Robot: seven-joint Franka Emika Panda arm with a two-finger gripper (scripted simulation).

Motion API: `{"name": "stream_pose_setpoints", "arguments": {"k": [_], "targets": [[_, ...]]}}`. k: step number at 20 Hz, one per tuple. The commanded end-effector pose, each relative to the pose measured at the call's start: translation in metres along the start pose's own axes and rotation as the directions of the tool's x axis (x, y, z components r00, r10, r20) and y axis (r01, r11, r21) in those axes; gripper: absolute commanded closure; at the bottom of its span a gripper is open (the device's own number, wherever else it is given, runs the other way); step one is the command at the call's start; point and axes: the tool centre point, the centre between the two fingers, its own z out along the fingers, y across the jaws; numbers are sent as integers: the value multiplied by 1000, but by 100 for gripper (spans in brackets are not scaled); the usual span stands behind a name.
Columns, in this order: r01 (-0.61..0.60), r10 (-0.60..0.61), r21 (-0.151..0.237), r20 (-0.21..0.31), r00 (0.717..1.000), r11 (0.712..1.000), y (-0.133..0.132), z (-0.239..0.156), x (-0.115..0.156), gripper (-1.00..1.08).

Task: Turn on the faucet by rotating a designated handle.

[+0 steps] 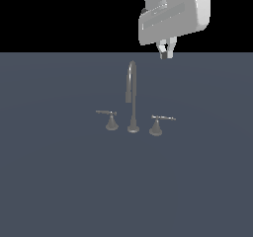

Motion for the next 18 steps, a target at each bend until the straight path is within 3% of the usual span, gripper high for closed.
{"name": "stream_pose_setpoints", "arguments": {"k": [1,10,18], "targets": [[-59,59,1,5,998,998,-7,19,7,108],[-267,267,12,40,963,964,-26,87,27,108],[-448,445,20,94,891,894,-40,149,37,108]]}}
